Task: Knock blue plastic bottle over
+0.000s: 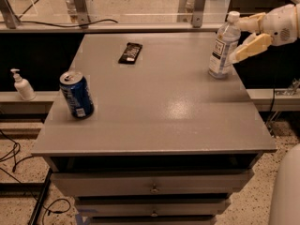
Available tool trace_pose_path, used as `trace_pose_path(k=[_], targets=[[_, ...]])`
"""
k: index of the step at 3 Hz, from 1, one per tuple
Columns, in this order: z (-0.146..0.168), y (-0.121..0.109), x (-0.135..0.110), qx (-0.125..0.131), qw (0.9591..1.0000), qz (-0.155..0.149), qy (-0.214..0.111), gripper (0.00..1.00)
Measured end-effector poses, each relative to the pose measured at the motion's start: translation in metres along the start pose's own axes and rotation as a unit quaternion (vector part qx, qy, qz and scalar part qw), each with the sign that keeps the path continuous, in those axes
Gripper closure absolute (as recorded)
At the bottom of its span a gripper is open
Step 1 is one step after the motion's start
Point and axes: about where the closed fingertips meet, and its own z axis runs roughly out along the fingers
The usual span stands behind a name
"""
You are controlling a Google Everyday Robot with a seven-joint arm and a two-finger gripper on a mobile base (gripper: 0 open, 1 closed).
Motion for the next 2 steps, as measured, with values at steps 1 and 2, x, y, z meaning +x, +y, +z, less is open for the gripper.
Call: trace_pose_path(k=[1,2], targets=[[0.000,0.015,-0.042,-0.027,0.9983,-0.001,-0.052,0.00],[0.020,0.055,-0.062,-0.093,0.9932,0.026,-0.065,0.00]])
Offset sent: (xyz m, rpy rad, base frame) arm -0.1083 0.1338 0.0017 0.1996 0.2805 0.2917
